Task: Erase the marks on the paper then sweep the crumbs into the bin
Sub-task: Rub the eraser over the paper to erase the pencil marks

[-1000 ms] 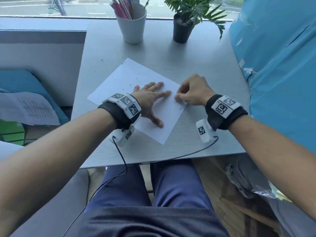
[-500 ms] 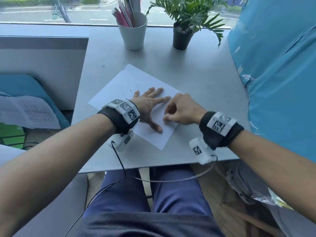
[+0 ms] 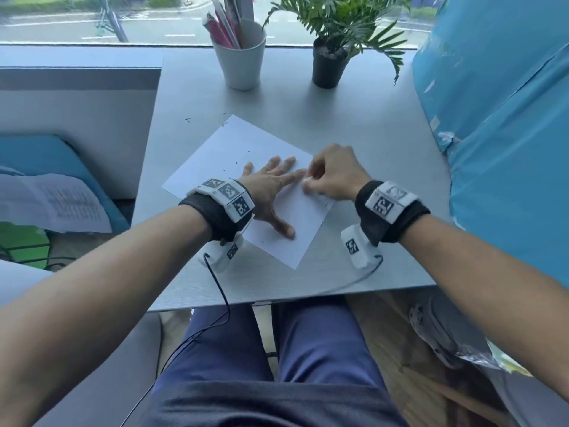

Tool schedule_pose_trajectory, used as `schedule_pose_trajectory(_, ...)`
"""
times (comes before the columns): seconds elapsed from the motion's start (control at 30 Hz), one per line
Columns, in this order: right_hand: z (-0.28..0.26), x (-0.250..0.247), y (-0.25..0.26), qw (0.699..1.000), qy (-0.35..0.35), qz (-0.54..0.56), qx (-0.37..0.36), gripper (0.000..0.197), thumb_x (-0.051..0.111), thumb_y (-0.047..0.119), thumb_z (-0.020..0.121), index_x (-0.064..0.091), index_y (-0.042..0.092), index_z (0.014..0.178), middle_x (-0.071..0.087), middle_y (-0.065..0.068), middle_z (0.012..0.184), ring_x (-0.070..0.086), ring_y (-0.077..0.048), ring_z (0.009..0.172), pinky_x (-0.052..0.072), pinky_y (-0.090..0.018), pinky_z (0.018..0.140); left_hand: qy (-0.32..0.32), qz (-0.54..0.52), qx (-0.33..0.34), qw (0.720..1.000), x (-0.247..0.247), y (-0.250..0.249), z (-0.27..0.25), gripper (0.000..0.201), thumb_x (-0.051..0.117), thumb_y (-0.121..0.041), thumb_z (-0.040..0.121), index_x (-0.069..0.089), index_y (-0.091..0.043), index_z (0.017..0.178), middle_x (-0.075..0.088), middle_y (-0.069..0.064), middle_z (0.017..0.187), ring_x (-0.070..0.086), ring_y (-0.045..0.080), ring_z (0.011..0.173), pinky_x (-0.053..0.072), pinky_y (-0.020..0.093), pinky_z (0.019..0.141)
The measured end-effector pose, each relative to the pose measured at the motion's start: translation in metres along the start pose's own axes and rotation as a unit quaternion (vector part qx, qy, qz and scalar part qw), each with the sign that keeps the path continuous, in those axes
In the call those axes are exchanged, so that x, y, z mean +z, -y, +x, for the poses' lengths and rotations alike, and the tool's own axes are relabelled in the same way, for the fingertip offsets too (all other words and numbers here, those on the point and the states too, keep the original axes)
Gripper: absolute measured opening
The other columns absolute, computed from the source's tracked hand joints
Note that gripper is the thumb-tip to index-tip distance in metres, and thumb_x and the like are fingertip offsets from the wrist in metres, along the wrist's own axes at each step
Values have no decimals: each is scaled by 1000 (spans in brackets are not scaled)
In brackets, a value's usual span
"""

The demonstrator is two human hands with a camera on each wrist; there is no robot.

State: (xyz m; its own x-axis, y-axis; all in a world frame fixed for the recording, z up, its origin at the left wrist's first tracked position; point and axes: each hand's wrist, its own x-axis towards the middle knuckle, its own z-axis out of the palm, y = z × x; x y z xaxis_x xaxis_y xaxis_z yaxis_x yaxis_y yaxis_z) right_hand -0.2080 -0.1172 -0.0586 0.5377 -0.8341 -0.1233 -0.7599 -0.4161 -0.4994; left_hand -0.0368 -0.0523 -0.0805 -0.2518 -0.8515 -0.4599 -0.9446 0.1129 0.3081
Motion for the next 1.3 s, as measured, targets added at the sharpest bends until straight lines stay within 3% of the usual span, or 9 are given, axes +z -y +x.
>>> schedule_pose_trajectory(0.1,-24,14,16,995,81,-1,-61,10,79,20,70,78,13,78,71,1,74,65,-10,66,54,-20,64,3,2,6,1000,0,0,-1,141,81,-72,53,-8,-37,156,-20,-9,163,-20,17,149,-7,62,116)
schedule_pose_trajectory(0.23,6,-12,-4,1000,1,15,18,15,81,24,70,79,13,80,73,1,73,65,-9,69,50,-18,67,2,-5,0,1000,0,-1,-1,143,82,-71,52,-8,-33,157,-19,-10,163,-19,16,150,-6,63,116)
schedule_pose_trajectory(0.33,-8,4,10,999,27,2,-29,12,77,19,70,78,11,78,70,0,70,66,-14,68,55,-25,68,5,-1,-3,1000,0,-2,-1,142,82,-71,53,-9,-33,156,-20,-9,163,-20,17,149,-6,64,116)
schedule_pose_trajectory(0.43,-18,10,17,995,80,-8,-63,11,78,20,71,78,13,78,71,0,71,65,-14,67,48,-16,60,11,-2,0,1000,-1,-1,-2,142,82,-70,54,-10,-36,156,-21,-9,163,-21,17,149,-7,64,116)
schedule_pose_trajectory(0.57,10,-10,-2,1000,-4,9,9,12,79,25,70,78,15,77,71,2,70,64,-9,66,49,-14,61,5,-5,-2,1000,0,-1,-1,143,82,-71,52,-8,-35,157,-20,-10,163,-20,16,149,-7,64,116)
schedule_pose_trajectory(0.73,-18,16,20,992,98,-25,-70,10,77,21,72,78,13,78,72,1,71,63,-11,64,49,-15,61,16,-1,3,1000,-1,0,-2,142,81,-71,53,-10,-34,156,-23,-9,162,-23,16,149,-8,63,116)
schedule_pose_trajectory(0.93,21,-28,-20,999,-7,10,37,17,83,28,70,78,14,79,71,3,71,63,-7,67,49,-15,65,8,-5,8,1000,1,3,0,144,82,-72,51,-9,-35,157,-21,-11,162,-22,14,149,-8,64,116)
schedule_pose_trajectory(1.07,20,-21,-21,999,2,33,38,15,84,30,70,78,19,78,64,13,61,57,5,59,38,-3,53,16,2,2,1000,-2,5,5,150,82,-75,46,-13,-36,156,-23,-12,162,-25,13,148,-9,64,115)
schedule_pose_trajectory(1.3,7,9,-6,999,-13,37,-1,11,78,23,72,78,13,77,64,5,63,59,-8,61,38,-5,53,33,18,-16,999,-5,4,13,161,83,-77,35,-19,-37,153,-32,-13,158,-32,16,145,-13,67,112)
